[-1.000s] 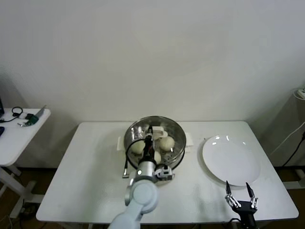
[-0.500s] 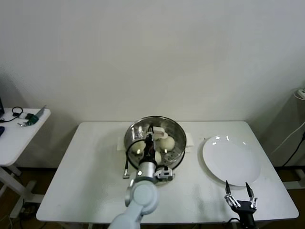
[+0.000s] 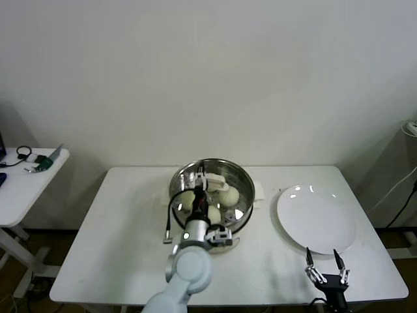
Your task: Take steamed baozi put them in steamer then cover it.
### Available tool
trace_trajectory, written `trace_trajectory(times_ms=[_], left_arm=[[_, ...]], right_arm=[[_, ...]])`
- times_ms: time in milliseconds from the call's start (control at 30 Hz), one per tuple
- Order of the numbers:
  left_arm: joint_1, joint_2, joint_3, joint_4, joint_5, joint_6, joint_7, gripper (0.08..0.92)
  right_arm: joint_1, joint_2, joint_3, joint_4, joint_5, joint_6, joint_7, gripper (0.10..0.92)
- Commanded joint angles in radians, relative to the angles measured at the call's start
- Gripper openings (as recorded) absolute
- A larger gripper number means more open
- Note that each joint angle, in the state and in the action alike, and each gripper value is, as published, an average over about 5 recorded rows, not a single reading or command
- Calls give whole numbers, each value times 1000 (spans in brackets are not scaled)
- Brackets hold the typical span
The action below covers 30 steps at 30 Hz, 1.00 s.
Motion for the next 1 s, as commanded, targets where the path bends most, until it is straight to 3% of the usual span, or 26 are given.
trace_trajectory(times_ms=[33, 200, 367, 500, 633, 733, 867, 1000], left_arm=[[13, 15, 7, -37, -71, 8, 10, 765], [22, 18, 9, -48, -111, 12, 7, 818], [41, 19, 0, -80, -155, 8, -15, 790], [75, 36, -8, -158, -223, 9, -39, 719], [151, 72, -43, -237, -320, -20, -80, 762], [230, 96, -92, -266, -426, -80, -129, 811], [333, 94, -173, -294, -634, -174, -266, 822], [410, 66, -365, -324, -973, -296, -376, 823]], right_arm=[[-3, 0, 0, 7, -5, -7, -5, 823], [-5, 0, -1, 9, -9, -9, -6, 823], [-9, 6, -3, 18, -20, -13, -6, 823], [-14, 8, -4, 23, -22, -13, -6, 823], [-22, 5, -7, 26, -25, -16, -8, 823], [-23, 2, -11, 24, -27, -16, -3, 823], [-24, 5, -14, 38, -29, -20, 12, 823], [-35, 10, -9, 71, -49, -32, 28, 823]])
